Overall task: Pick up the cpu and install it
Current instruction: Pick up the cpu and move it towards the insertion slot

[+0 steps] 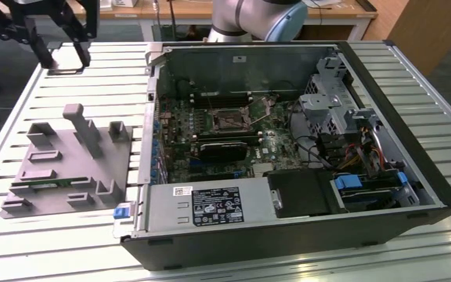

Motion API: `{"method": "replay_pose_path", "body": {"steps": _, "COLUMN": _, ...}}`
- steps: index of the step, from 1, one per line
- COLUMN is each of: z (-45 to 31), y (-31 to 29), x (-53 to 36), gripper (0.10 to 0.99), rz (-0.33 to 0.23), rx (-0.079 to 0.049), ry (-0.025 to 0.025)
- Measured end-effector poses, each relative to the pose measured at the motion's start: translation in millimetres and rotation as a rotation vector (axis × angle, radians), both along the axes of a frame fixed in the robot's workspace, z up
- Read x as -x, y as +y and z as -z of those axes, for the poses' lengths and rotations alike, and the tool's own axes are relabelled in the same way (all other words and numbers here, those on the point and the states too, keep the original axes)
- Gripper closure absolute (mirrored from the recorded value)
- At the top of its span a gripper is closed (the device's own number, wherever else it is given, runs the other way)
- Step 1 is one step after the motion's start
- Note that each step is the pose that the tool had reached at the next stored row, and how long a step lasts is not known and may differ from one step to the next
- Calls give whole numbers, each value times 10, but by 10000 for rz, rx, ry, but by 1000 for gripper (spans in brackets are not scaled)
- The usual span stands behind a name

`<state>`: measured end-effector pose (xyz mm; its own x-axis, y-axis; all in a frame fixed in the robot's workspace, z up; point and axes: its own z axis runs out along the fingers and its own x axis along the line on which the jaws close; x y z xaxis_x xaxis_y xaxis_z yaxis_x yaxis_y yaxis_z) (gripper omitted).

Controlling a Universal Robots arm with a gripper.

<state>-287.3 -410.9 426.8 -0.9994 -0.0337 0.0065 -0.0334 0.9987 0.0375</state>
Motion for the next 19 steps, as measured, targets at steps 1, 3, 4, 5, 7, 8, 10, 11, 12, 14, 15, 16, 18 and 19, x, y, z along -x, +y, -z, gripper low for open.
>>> {"method": "replay_pose_path", "body": {"steps": 1, "z": 0, "y": 0, "x": -45, "gripper": 557, "rz": -1, "rx": -1, "ry": -3}}
{"method": "replay_pose_path", "body": {"steps": 3, "z": 0, "y": 0, "x": -135, "gripper": 557, "rz": -1, "rx": -2, "ry": -9}}
{"method": "replay_pose_path", "body": {"steps": 4, "z": 0, "y": 0, "x": -180, "gripper": 557, "rz": -1, "rx": -2, "ry": -12}}
{"method": "replay_pose_path", "body": {"steps": 5, "z": 0, "y": 0, "x": -224, "gripper": 557, "rz": 0, "rx": -3, "ry": -16}}
{"method": "replay_pose_path", "body": {"steps": 7, "z": 0, "y": 0, "x": -316, "gripper": 557, "rz": -1, "rx": -5, "ry": -22}}
{"method": "replay_pose_path", "body": {"steps": 8, "z": 0, "y": 0, "x": -359, "gripper": 557, "rz": -1, "rx": -6, "ry": -25}}
{"method": "replay_pose_path", "body": {"steps": 10, "z": 0, "y": 0, "x": -444, "gripper": 557, "rz": 0, "rx": -6, "ry": -32}}
{"method": "replay_pose_path", "body": {"steps": 11, "z": 0, "y": 0, "x": -484, "gripper": 557, "rz": -1, "rx": -6, "ry": -36}}
{"method": "replay_pose_path", "body": {"steps": 12, "z": 1, "y": 0, "x": -524, "gripper": 557, "rz": -1, "rx": -7, "ry": -41}}
{"method": "replay_pose_path", "body": {"steps": 14, "z": 0, "y": 0, "x": -603, "gripper": 557, "rz": 0, "rx": -7, "ry": -48}}
{"method": "replay_pose_path", "body": {"steps": 15, "z": 0, "y": 0, "x": -644, "gripper": 557, "rz": -1, "rx": -6, "ry": -51}}
{"method": "replay_pose_path", "body": {"steps": 16, "z": 0, "y": 0, "x": -687, "gripper": 557, "rz": 0, "rx": -6, "ry": -56}}
{"method": "replay_pose_path", "body": {"steps": 18, "z": 0, "y": 0, "x": -762, "gripper": 557, "rz": -1, "rx": -7, "ry": -65}}
{"method": "replay_pose_path", "body": {"steps": 19, "z": 0, "y": 0, "x": -798, "gripper": 557, "rz": -1, "rx": -7, "ry": -69}}
